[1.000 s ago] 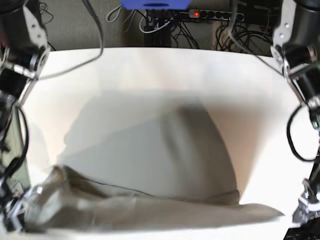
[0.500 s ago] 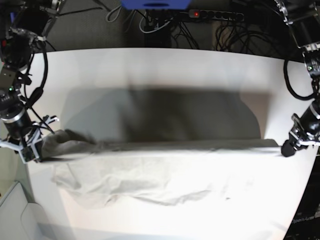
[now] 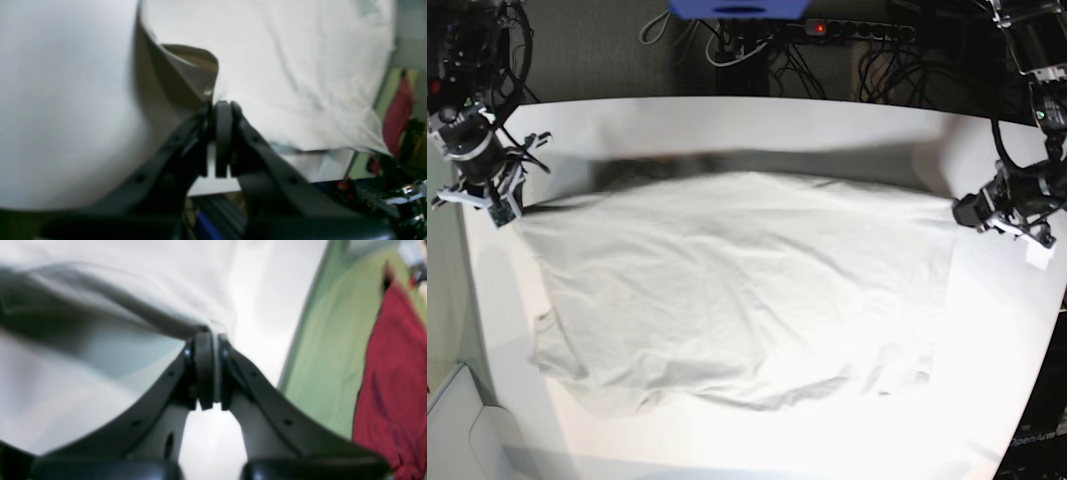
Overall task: Layout the t-shirt on the table in an organized manner, then fold the t-shirt properly
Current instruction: 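Pull the held edge away from the hem with both grippers to spread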
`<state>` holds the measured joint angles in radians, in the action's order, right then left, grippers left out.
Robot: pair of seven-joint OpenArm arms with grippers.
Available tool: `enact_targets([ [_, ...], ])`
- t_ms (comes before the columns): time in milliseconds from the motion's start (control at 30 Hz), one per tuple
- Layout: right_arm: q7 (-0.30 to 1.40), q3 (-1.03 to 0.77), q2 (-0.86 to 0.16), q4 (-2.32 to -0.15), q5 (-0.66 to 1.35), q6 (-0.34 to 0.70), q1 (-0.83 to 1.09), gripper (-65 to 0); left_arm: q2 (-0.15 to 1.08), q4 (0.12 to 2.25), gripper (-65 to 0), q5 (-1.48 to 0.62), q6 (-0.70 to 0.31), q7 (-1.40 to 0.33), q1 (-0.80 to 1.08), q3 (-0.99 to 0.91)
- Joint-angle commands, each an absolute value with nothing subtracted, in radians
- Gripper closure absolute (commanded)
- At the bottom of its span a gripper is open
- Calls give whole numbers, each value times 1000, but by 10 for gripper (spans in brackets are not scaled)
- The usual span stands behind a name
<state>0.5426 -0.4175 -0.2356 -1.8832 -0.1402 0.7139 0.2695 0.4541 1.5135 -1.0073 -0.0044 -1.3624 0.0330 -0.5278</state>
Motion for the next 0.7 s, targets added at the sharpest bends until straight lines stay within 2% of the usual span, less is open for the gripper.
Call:
enact_targets([
  [0, 506, -426, -252, -1905, -127, 698, 260, -4, 479, 1531, -2, -1001, 4, -1369, 4, -536],
  [333, 503, -452, -255, -1911, -127, 698, 380, -4, 595, 1564, -2, -964, 4, -1396, 12, -538],
  [667, 507, -456, -303, -1925, -128, 698, 427, -4, 616, 1590, -2, -966, 4, -1396, 67, -533],
])
